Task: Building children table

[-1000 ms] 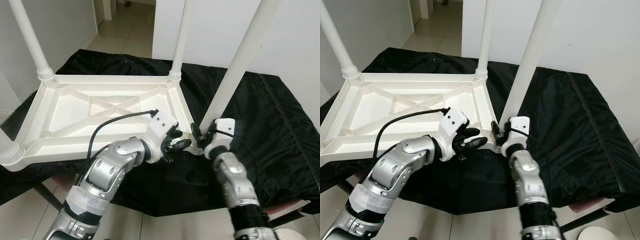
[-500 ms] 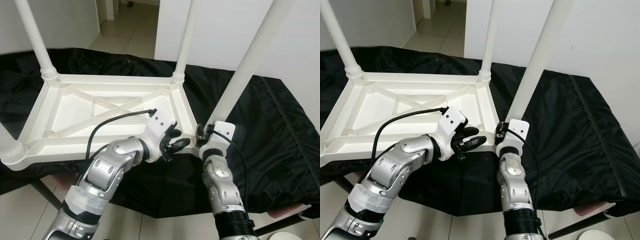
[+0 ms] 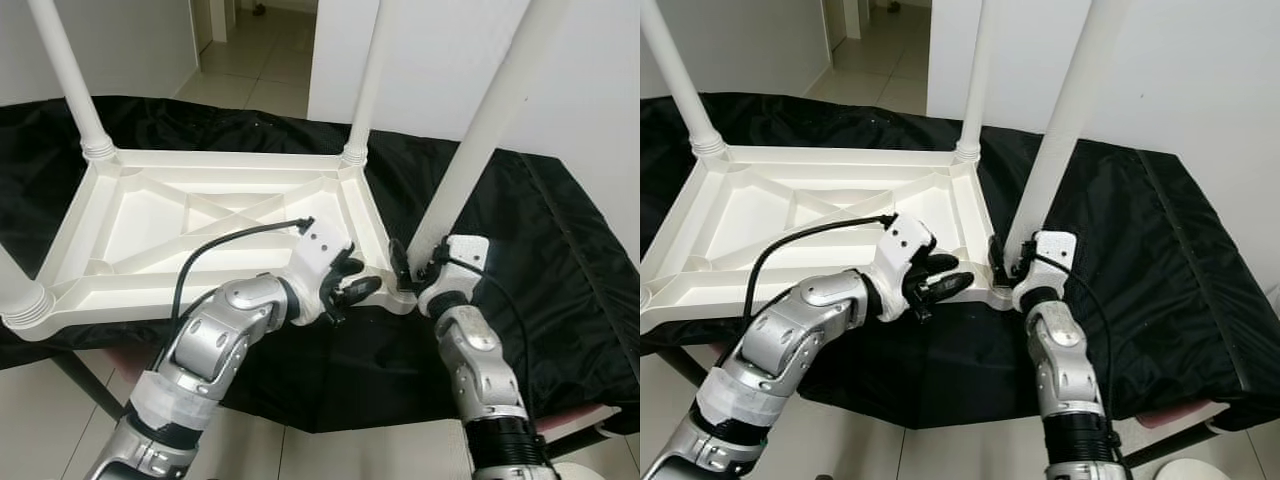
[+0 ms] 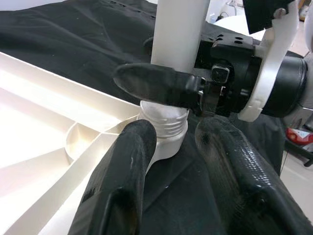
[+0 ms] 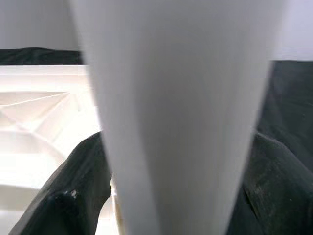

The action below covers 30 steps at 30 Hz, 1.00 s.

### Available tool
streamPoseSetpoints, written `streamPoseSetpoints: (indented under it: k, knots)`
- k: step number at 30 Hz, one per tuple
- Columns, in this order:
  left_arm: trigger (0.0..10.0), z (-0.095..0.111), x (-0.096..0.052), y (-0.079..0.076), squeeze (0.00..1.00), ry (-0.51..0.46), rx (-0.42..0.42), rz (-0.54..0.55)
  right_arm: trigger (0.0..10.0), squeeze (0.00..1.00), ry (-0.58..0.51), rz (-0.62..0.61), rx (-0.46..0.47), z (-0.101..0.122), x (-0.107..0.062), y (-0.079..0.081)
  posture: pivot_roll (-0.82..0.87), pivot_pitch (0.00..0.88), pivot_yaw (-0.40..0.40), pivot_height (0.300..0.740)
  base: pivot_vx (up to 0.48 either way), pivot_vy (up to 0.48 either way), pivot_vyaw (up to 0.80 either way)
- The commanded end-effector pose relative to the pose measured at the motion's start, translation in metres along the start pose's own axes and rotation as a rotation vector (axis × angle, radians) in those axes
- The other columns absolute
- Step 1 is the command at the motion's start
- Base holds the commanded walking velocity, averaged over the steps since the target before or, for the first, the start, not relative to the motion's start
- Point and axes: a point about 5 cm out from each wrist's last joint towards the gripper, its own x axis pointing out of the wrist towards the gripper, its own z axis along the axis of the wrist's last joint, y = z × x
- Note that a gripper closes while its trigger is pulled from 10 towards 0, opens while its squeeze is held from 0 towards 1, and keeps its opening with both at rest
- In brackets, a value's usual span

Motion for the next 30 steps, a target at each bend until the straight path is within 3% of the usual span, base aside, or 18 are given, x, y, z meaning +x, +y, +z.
streamPoseSetpoints:
  k: [1, 2, 6, 13, 17, 18, 19, 21, 22, 30]
  knots:
    - [10.0, 0.002, 0.001, -0.002, 0.0, -0.005, 0.013, -0.007, 10.0, 0.0, 0.012, 0.074, -0.021, -0.002, 0.001, -0.001, 0.08, 0.0, -0.077, 0.74, 0.0, 0.0, 0.0]
    - [10.0, 0.002, 0.001, -0.001, 0.0, -0.005, 0.014, -0.007, 10.0, 0.0, 0.03, 0.162, -0.063, -0.004, 0.001, -0.004, 0.08, 0.0, -0.07, 0.74, 0.0, 0.0, 0.0]
    - [10.0, 0.003, 0.002, -0.001, 0.0, -0.004, 0.015, -0.009, 10.0, 0.0, 0.064, 0.275, -0.106, -0.008, 0.001, -0.01, 0.08, 0.0, -0.061, 0.74, 0.0, 0.0, 0.0]
    - [10.0, -0.002, 0.005, -0.004, 0.0, 0.011, 0.011, -0.028, 10.0, 0.0, 0.11, 0.397, -0.166, -0.011, 0.011, -0.02, 0.08, 0.0, -0.051, 0.74, 0.0, 0.0, 0.0]
    - [10.0, -0.007, 0.008, -0.007, 0.0, 0.034, 0.031, -0.038, 10.0, 0.0, 0.131, 0.397, -0.177, -0.013, 0.018, -0.026, 0.08, 0.0, -0.041, 0.74, 0.0, 0.0, 0.0]
    - [10.0, -0.01, 0.01, -0.008, 0.0, 0.049, 0.05, -0.032, 5.2, 0.0, 0.143, 0.393, -0.173, -0.014, 0.02, -0.028, 0.08, 0.0, -0.04, 0.74, 0.0, 0.0, 0.0]
    - [10.0, -0.012, 0.011, -0.008, 0.0, 0.059, 0.062, -0.027, 2.6, 0.0, 0.152, 0.398, -0.161, -0.016, 0.021, -0.03, 0.08, 0.0, -0.04, 0.74, 0.0, 0.0, 0.0]
    - [10.0, -0.012, 0.011, -0.008, 0.0, 0.059, 0.062, -0.027, 2.6, 0.0, 0.152, 0.398, -0.161, -0.016, 0.021, -0.03, 0.08, 0.0, -0.04, 0.74, 0.0, 0.0, 0.0]
    - [10.0, -0.014, 0.011, -0.008, 0.0, 0.065, 0.07, -0.02, 0.0, 0.0, 0.16, 0.407, -0.152, -0.017, 0.023, -0.033, 0.08, 0.002, -0.043, 0.74, 0.0, 0.0, 0.0]
    - [10.0, -0.013, 0.01, -0.005, 0.0, 0.061, 0.07, -0.002, 0.0, 0.0, 0.167, 0.411, -0.105, -0.021, 0.022, -0.036, 0.08, 0.004, -0.044, 0.74, 0.0, 0.0, 0.0]
